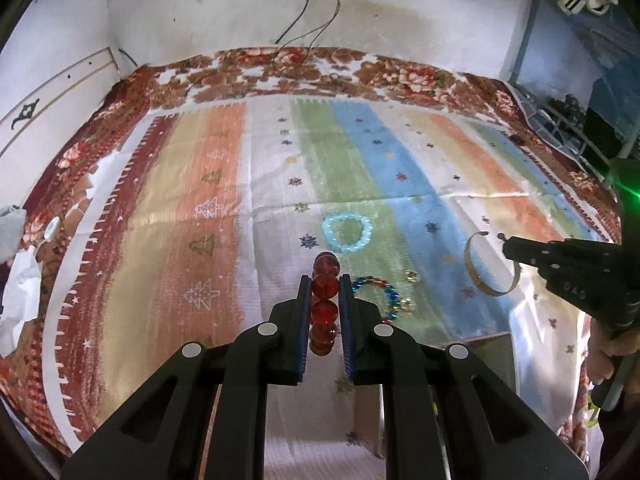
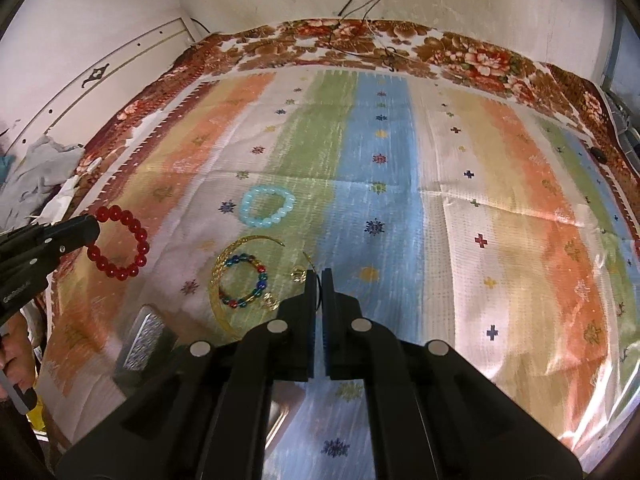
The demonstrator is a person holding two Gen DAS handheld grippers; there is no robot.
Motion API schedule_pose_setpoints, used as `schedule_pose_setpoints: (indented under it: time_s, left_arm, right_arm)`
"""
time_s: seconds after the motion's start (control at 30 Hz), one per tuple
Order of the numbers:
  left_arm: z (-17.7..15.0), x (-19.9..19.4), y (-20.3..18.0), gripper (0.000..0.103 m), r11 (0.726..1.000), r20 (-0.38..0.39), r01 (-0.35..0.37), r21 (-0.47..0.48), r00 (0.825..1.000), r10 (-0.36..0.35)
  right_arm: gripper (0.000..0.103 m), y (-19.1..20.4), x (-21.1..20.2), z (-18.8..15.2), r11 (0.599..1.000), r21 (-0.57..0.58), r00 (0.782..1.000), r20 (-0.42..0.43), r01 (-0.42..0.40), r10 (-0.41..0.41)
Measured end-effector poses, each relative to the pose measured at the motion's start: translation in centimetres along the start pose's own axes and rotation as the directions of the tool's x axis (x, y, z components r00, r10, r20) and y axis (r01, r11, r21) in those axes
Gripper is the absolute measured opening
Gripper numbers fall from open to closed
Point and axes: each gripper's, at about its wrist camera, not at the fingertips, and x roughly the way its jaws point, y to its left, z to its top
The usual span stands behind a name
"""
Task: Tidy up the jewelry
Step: 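Carry the gold bangle and red bracelet over the silver tin and open both tools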
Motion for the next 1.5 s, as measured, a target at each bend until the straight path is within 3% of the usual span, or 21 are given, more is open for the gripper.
schedule_pose_setpoints:
  time_s: [0.17,0.37,0.67,0.97,1.5]
  left_arm:
    - [-0.4,-2.2,-0.6,0.013,1.0,0.031,0.025,-0.012,0.999,-0.025]
    - [-1.5,-3.4,-1.9,0.013,0.999,0.033,0.028,0.025,0.999,-0.029]
    - [-2.7,-4.8,-4.0,0.013,0.994,0.028,0.089,0.055,0.995,-0.091]
    - [-4.3,-4.3,-5.0,0.013,0.99,-0.011,0.127,0.064,0.992,-0.126]
    - [-4.8,-3.5,-5.2,0.013,0.99,-0.032,0.126,0.061,0.992,-0.124]
  right_arm:
    - [0.004,0.9,-1.8,-1.0,1.0,-0.011,1.0,0.014,-0.006,0.006]
    - [0.004,1.9,-3.6,-2.1,1.0,-0.014,0.999,0.03,-0.018,0.018]
    - [0.004,3.2,-5.2,-3.8,0.999,-0.037,0.999,0.027,-0.027,0.028]
    - [0.004,4.0,-5.2,-5.5,0.998,-0.048,0.999,0.002,-0.038,0.038]
    - [0.007,4.2,-4.5,-6.0,0.998,-0.033,0.998,-0.025,-0.054,0.053]
